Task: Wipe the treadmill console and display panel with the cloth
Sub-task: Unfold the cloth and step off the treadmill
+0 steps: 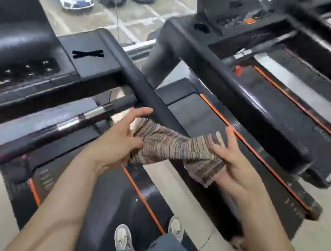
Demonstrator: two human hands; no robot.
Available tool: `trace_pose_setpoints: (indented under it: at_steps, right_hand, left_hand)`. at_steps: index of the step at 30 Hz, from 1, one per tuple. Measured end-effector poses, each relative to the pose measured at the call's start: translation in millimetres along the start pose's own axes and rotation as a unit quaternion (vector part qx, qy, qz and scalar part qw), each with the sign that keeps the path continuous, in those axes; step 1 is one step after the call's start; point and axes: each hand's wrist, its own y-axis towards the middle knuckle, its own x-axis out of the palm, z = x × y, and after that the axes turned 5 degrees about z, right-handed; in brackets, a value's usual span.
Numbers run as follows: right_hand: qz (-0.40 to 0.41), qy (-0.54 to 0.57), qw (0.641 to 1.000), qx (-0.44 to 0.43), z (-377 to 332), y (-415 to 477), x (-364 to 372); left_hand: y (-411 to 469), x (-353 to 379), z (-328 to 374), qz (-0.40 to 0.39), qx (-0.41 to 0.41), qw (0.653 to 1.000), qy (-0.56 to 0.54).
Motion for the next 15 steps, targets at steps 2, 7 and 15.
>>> trace_pose_setpoints:
  at_steps: [2,7,15]
  right_hand:
    - [0.050,-0.081,0.995,-0.005,-16,-20,-33]
    - [0.150,-0.239,0.958,-0.060,-57,-68,-124]
    - [0.311,-0.366,0.863,-0.159,-94,-120,-322]
  left_hand:
    - [9,32,-9,-0.029,-0.004,0.989,0.147]
    - [11,133,-16,-0.039,0.000,0.990,0.133]
    - [-8,321,-54,-0.085,-0.094,0.990,-0.059]
